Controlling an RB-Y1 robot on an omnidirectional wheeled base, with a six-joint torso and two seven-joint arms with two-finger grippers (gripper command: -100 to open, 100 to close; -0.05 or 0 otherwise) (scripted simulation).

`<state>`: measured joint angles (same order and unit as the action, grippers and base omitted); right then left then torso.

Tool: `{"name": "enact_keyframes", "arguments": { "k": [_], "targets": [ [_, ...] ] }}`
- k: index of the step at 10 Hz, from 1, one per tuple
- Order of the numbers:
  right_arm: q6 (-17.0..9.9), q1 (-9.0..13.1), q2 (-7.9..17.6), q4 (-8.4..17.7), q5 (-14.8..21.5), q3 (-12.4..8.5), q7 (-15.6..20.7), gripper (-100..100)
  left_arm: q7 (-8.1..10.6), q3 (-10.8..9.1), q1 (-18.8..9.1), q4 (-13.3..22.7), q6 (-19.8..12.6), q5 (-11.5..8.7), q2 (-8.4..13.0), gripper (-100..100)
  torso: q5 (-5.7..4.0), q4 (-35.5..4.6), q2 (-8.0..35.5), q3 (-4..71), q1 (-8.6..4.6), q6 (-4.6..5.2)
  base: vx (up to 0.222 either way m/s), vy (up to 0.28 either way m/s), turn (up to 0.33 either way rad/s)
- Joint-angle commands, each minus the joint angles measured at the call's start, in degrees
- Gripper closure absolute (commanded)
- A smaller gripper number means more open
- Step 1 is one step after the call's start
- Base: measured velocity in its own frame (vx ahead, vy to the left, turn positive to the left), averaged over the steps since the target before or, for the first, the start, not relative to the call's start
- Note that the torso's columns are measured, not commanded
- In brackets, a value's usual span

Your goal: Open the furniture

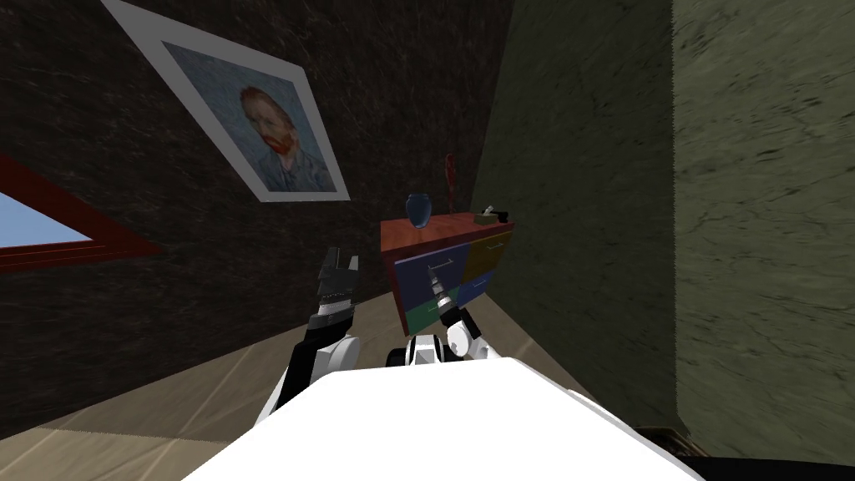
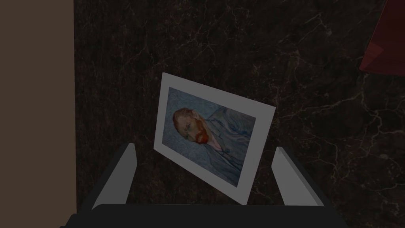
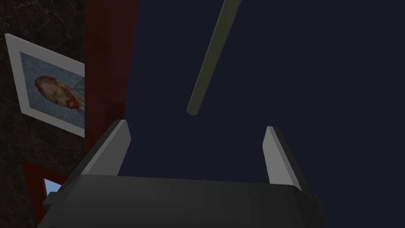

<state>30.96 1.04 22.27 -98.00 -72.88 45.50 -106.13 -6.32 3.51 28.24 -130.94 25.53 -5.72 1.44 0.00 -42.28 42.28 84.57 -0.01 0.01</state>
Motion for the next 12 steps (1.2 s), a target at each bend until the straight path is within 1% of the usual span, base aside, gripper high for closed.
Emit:
{"name": "enact_keyframes", "arguments": {
  "k": [1, 2, 3, 4, 5, 6, 7, 8, 12],
  "targets": [
    [0.0, 1.1, 1.0, 1.1, -1.9, 1.0, -2.9, -100, 0.00, 0.00, 0.0, 0.0, 0.0, 0.0, 0.0, 0, 0.00, 0.0, 0.0, 0.0, 0.01, -0.01, 0.010, -0.013, 0.029],
    [-0.1, 0.8, 0.7, 0.8, -1.5, 0.7, -2.0, -100, 0.00, 0.00, 0.0, 0.0, 0.0, 0.0, 0.0, 0, 0.00, 0.0, 0.0, 0.0, 0.02, 0.00, 0.005, -0.006, 0.006],
    [-1.9, 1.4, 0.8, 0.1, -2.9, -0.4, -1.3, -100, 0.00, 0.00, 0.0, 0.0, 0.0, 0.0, 0.0, 0, 0.01, 0.0, 0.0, 0.0, 0.04, 0.00, 0.046, 0.040, -0.058],
    [-2.6, 1.6, 0.8, -0.2, -3.5, -0.8, -0.9, -100, 0.00, 0.00, 0.0, 0.0, 0.0, 0.0, 0.0, 0, 0.04, 0.0, -0.1, 0.1, 0.17, 0.00, 0.074, 0.075, -0.079],
    [-1.9, 1.5, 0.9, 0.1, -3.0, -0.5, -1.4, -100, 0.00, 0.01, 0.0, 0.0, 0.0, 0.0, 0.0, 0, 0.06, 0.0, -0.1, 0.1, 0.21, -0.01, 0.033, 0.037, -0.016],
    [-0.3, 0.9, 0.7, 0.7, -1.8, 0.6, -2.1, 100, 0.00, 0.01, 0.0, 0.0, 0.0, 0.0, 0.0, 0, 0.01, 0.0, 0.0, 0.0, -0.01, -0.01, -0.032, -0.039, 0.095],
    [-1.4, 1.1, 0.7, 0.3, -2.4, 0.0, -1.5, 100, 0.00, 0.00, 0.0, 0.0, 0.0, 0.0, 0.0, 0, -0.07, -0.1, 0.2, -0.1, -0.27, -0.01, -0.019, -0.023, 0.050],
    [-0.2, 1.3, 0.8, -0.8, -2.7, 1.0, -3.2, -100, 0.00, 0.00, 0.0, 0.0, 0.0, 0.0, 0.0, 0, -0.09, 0.2, -0.1, 0.0, -0.27, 0.14, 0.010, -0.028, 0.031],
    [1.8, 1.0, 1.5, -2.2, -3.6, 2.5, -6.8, -100, 0.00, -0.01, 0.0, 0.0, 0.0, 0.0, 0.0, 0, -0.03, 0.1, -0.4, 0.2, -0.17, 0.07, 0.044, -0.088, 0.022]
  ]
}}
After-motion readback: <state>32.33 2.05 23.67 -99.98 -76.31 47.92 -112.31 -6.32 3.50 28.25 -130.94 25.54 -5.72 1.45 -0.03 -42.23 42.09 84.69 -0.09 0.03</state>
